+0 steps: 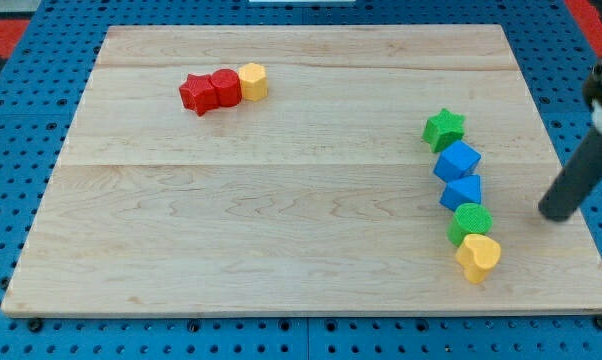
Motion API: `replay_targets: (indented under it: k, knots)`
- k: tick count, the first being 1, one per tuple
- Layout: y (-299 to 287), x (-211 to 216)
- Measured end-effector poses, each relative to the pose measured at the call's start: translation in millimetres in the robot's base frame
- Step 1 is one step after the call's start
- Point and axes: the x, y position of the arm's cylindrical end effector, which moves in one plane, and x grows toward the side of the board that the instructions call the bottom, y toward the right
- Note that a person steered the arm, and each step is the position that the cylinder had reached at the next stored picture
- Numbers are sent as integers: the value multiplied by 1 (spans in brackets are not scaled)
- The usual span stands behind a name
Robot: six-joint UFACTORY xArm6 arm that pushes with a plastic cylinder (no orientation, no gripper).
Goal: Push the yellow blocks into the red blocks
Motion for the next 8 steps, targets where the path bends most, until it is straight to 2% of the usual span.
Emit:
replay_targets:
  k: [1,3,4,5,6,8]
  knots:
    - [-21,48]
    - [-235,-5]
    - [-332,-18]
    - [-369,-21]
    - [-401,-69]
    - [-394,-139]
